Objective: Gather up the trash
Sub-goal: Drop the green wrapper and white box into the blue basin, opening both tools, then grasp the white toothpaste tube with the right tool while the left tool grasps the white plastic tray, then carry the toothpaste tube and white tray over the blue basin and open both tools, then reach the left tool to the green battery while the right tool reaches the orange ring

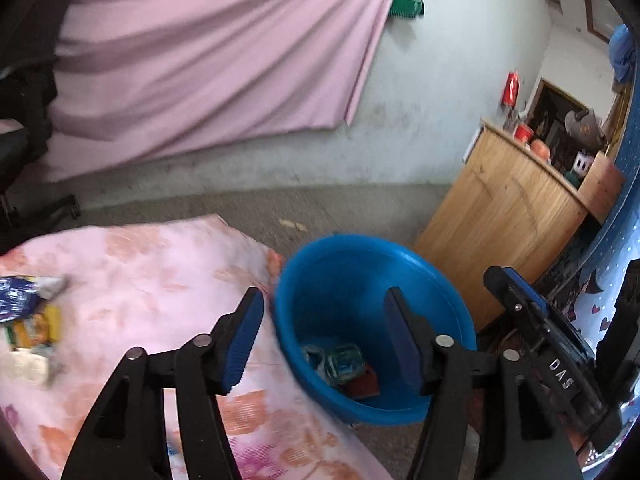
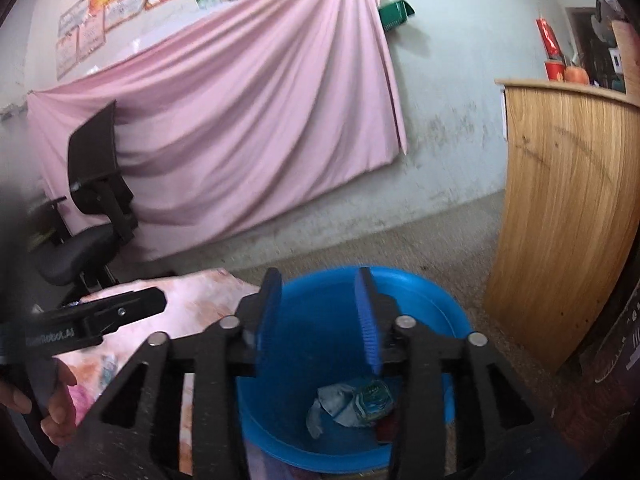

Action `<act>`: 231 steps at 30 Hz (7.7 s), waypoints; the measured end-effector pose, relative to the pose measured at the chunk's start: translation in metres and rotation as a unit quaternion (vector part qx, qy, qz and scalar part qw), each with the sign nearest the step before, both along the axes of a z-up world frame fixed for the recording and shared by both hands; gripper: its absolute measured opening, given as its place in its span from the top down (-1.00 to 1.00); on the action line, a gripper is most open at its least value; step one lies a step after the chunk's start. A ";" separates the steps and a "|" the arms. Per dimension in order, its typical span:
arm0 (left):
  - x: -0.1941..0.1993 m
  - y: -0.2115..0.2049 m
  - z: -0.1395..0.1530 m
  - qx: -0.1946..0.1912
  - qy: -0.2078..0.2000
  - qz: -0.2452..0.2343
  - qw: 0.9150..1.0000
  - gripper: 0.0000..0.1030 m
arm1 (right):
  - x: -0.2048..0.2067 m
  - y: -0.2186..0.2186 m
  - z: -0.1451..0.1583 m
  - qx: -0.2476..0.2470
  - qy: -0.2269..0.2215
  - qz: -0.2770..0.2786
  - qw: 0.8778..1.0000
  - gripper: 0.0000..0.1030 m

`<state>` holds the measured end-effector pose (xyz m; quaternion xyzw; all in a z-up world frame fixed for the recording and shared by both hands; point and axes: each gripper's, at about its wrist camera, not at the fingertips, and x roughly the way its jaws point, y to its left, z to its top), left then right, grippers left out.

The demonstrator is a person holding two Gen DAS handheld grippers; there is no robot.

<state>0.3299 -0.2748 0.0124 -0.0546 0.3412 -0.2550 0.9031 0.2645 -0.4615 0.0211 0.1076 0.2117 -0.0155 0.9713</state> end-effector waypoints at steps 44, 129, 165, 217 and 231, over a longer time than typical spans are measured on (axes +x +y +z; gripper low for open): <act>-0.088 0.253 -0.024 0.084 -0.104 0.204 0.970 -0.96 | 0.000 0.221 0.015 -0.166 -0.034 0.191 0.967 -1.00; -0.075 0.028 0.033 0.050 -0.319 0.006 0.946 -0.02 | -0.032 0.030 0.044 -0.030 -0.194 -0.021 0.980 0.15; 0.005 -0.039 -0.003 0.042 -0.008 -0.054 0.998 -0.02 | 0.014 -0.026 -0.016 0.045 0.012 -0.055 0.997 0.12; -0.117 0.249 0.062 0.033 -0.313 0.279 0.907 -0.96 | -0.026 0.178 0.079 -0.039 -0.266 0.112 0.957 -1.00; -0.081 0.276 0.008 0.088 -0.194 0.264 0.941 -0.96 | 0.024 0.214 0.048 -0.077 -0.152 0.138 0.976 -1.00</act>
